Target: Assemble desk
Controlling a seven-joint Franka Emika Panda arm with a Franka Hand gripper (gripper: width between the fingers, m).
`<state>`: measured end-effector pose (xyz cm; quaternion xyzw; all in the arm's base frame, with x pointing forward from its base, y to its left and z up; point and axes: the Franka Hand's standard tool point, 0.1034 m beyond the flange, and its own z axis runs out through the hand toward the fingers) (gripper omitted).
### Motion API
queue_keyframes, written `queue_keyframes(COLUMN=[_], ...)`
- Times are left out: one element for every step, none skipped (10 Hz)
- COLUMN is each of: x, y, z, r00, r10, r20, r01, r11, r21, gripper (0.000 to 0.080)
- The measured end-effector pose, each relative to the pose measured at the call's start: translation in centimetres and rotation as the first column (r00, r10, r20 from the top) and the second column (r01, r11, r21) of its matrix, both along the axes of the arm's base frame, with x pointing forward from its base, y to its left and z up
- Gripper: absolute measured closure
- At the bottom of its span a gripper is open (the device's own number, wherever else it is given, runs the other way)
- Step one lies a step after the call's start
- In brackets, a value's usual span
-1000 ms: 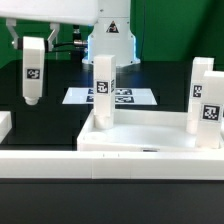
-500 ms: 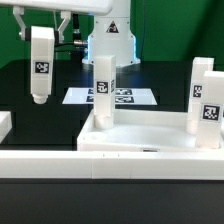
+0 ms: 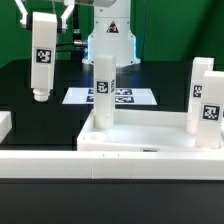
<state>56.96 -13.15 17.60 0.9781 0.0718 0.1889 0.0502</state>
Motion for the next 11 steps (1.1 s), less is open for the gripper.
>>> queue_keyframes(x=[-0.1, -0.5, -0.5, -0.4, -0.1, 0.7, 1.7, 2.7, 3.0, 2.9, 2.9], y=[-1.2, -1.9, -1.5, -1.3, -0.3, 1.0, 2.2, 3.6, 4.0, 3.8, 3.8], z=[0.4, 0.2, -0.1, -0.1, -0.1, -0.1, 0.1, 0.1, -0.1, -0.1, -0.1], r00=[0.998, 0.998, 0.999, 0.998, 0.998, 0.998, 0.995, 0.993, 0.993, 0.992, 0.992], r10=[0.024, 0.015, 0.008, -0.001, -0.013, -0.030, -0.062, -0.085, -0.085, -0.090, -0.090], r20=[0.049, 0.065, 0.053, 0.055, 0.060, 0.060, 0.072, 0.083, 0.085, 0.083, 0.083], r01=[-0.021, -0.009, -0.005, 0.005, 0.016, 0.031, 0.061, 0.082, 0.082, 0.087, 0.087], r11=[0.998, 0.997, 0.998, 0.998, 0.999, 0.999, 0.998, 0.996, 0.996, 0.995, 0.995], r21=[-0.060, -0.081, -0.066, -0.060, -0.043, -0.014, 0.015, 0.037, 0.038, 0.039, 0.039], gripper=[0.0511, 0.0511, 0.0511, 0.0511, 0.0511, 0.0511, 0.0511, 0.0510, 0.0510, 0.0510, 0.0510])
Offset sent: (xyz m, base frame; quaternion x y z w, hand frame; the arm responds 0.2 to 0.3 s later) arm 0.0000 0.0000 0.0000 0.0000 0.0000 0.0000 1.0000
